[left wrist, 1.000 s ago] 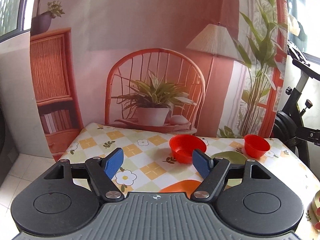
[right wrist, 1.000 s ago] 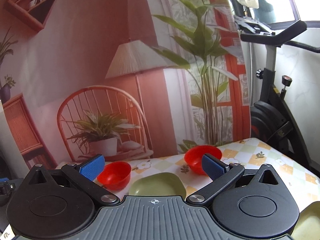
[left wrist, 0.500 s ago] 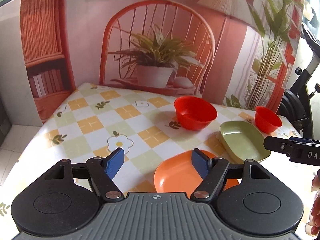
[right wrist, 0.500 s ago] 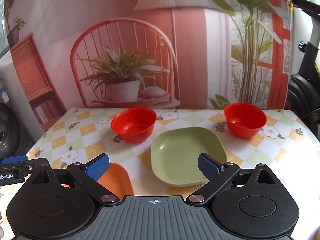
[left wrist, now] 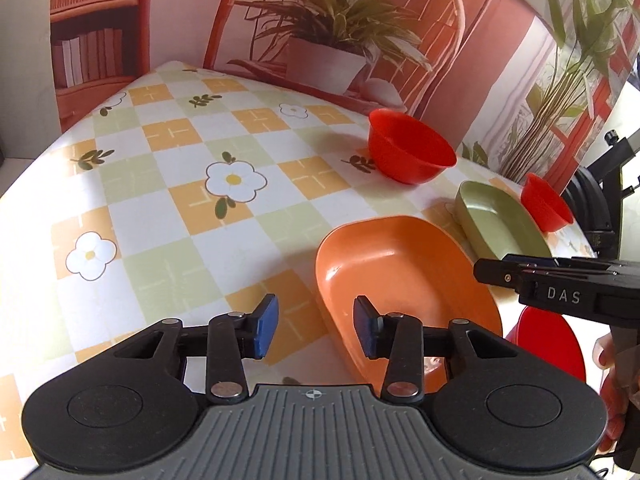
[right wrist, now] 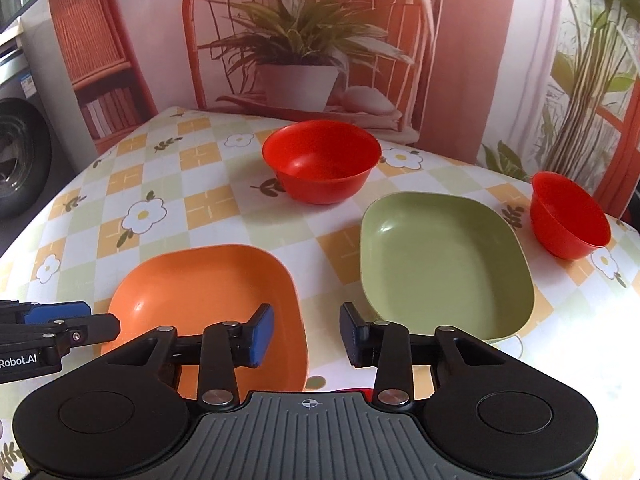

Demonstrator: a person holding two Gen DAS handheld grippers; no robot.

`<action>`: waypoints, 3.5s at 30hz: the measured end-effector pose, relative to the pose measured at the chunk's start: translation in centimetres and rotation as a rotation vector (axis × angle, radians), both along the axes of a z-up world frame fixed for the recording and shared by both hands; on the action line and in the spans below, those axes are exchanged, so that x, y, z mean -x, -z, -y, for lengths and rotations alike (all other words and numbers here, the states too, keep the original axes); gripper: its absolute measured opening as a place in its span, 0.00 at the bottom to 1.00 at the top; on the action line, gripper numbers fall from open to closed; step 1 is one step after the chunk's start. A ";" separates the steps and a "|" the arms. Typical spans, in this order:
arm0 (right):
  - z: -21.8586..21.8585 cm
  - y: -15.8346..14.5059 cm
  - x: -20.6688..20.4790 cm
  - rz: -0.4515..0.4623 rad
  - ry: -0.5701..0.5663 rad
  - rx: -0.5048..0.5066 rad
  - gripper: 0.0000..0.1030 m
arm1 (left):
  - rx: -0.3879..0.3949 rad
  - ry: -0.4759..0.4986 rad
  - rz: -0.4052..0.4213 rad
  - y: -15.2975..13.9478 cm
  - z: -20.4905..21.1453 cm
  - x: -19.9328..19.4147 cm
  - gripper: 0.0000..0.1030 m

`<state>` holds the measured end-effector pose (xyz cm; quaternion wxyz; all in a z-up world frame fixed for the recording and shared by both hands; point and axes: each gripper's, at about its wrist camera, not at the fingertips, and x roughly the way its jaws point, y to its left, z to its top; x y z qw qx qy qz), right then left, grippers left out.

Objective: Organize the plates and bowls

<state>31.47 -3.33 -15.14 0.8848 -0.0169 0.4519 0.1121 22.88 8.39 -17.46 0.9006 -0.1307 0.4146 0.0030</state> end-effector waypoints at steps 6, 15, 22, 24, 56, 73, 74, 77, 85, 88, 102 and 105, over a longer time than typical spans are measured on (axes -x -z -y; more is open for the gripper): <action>-0.6 1.1 -0.7 -0.053 -0.015 0.025 0.17 | 0.055 0.031 -0.014 0.8 0.1 0.3 0.30; -0.5 1.5 -0.9 -0.088 0.006 0.007 0.08 | 0.129 0.063 -0.008 1.7 0.5 0.6 0.18; -0.1 1.1 -0.4 -0.082 0.039 -0.059 0.07 | 0.156 0.039 -0.005 1.7 -0.1 1.1 0.17; 0.0 0.5 -0.1 -0.064 0.046 -0.082 0.07 | 0.156 0.031 0.006 1.4 -0.2 1.4 0.17; 14.3 -4.6 1.1 0.210 0.269 -0.342 0.07 | -0.022 0.301 0.172 -8.3 10.0 -6.6 0.17; 19.2 1.0 -4.0 0.179 0.349 -0.264 0.07 | -0.080 0.383 0.048 -2.2 16.0 -13.8 0.18; 19.1 1.3 -4.2 0.172 0.347 -0.258 0.07 | -0.083 0.382 0.037 -1.7 16.0 -13.9 0.18; 19.0 2.0 -4.6 0.155 0.349 -0.254 0.07 | -0.088 0.382 0.015 -0.8 15.9 -14.0 0.18; 18.9 2.5 -4.8 0.142 0.341 -0.253 0.07 | -0.115 0.403 0.010 -0.5 15.9 -14.0 0.18; 18.7 2.7 -4.9 0.133 0.339 -0.252 0.07 | -0.118 0.404 0.011 -0.5 15.8 -13.8 0.19; 18.6 3.3 -4.3 0.101 0.372 -0.234 0.11 | -0.137 0.397 0.015 -0.4 15.8 -13.6 0.42; 18.6 3.2 -4.0 0.098 0.380 -0.232 0.12 | -0.137 0.383 0.019 -0.6 15.5 -13.4 0.42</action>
